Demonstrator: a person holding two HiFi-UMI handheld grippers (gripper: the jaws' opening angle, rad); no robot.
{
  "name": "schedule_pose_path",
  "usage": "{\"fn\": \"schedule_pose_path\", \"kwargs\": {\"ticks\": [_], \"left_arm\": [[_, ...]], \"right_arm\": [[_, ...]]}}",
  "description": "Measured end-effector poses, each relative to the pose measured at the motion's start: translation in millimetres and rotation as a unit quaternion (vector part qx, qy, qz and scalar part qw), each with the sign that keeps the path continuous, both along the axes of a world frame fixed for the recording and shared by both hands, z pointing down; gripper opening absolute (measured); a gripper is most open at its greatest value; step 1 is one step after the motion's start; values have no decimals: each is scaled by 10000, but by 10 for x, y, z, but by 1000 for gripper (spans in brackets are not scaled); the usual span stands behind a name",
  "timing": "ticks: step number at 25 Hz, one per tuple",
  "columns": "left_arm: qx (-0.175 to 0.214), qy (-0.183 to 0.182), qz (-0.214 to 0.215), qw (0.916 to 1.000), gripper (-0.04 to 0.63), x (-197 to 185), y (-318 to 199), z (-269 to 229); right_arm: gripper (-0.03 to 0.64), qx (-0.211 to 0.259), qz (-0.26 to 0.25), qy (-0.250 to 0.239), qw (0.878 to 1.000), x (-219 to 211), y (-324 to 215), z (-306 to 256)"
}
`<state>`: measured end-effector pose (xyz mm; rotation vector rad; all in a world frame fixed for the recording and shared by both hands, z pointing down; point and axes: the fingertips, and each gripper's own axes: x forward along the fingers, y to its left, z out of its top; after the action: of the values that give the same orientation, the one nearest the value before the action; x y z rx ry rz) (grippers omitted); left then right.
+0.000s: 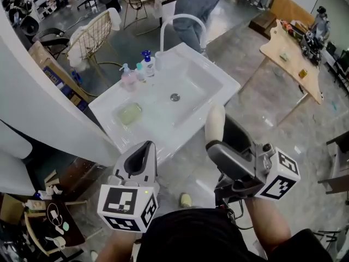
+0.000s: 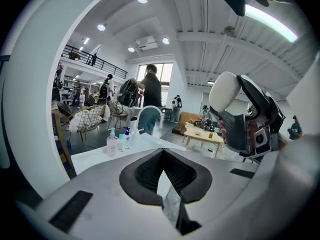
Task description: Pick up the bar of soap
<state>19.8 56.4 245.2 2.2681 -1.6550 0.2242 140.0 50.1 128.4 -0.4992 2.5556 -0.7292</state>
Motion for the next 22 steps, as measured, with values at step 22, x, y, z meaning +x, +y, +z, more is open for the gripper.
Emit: {"fn": "schedule_pose_path", "kwargs": {"ticks": [22], "left_arm": [[327, -186, -339, 9987, 3, 477, 513, -323]], "right_arm": [[402, 140, -542, -527, 9970, 468, 518, -244]]}}
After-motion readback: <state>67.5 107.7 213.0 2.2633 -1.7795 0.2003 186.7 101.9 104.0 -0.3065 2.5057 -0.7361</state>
